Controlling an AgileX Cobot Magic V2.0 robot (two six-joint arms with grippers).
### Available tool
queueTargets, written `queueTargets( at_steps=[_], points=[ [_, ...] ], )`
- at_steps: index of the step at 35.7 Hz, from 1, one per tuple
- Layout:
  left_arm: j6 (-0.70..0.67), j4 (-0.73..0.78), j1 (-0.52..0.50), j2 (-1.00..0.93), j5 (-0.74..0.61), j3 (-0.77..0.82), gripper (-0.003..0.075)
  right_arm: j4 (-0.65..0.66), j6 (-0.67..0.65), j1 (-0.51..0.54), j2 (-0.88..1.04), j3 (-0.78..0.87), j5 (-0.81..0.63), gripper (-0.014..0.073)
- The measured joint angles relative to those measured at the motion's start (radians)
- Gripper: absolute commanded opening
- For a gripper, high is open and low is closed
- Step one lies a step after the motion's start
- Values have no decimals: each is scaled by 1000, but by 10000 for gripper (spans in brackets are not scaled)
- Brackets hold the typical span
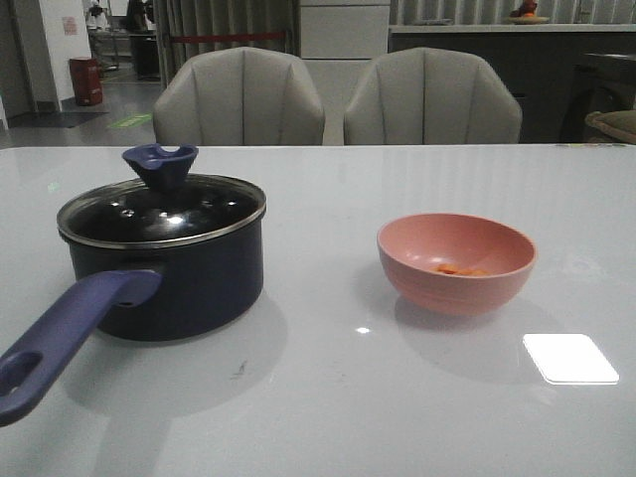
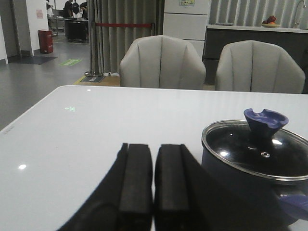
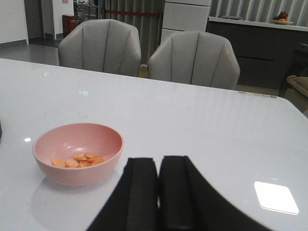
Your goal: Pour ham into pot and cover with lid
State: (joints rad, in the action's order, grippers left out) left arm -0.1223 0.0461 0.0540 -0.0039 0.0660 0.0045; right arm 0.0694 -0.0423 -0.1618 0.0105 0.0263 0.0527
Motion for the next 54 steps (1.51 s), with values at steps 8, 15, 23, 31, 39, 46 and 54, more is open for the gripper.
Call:
queueTargets(
  at_steps=[8,15,23,31,39,46,54],
  points=[
    [0,0,0,0,0,0,113,0,0,0,0,0,0,160],
    [0,0,0,0,0,0,113,0,0,0,0,0,0,160],
    [0,0,0,0,0,0,113,0,0,0,0,0,0,160],
    [0,0,0,0,-5,0,113,0,0,0,0,0,0,160],
    [0,0,0,0,-80,0,113,0,0,0,0,0,0,160],
    [0,0,0,0,-279,0,113,0,0,0,0,0,0,160],
    [0,0,0,3,-226,-75,113,0,0,0,0,0,0,160]
  ],
)
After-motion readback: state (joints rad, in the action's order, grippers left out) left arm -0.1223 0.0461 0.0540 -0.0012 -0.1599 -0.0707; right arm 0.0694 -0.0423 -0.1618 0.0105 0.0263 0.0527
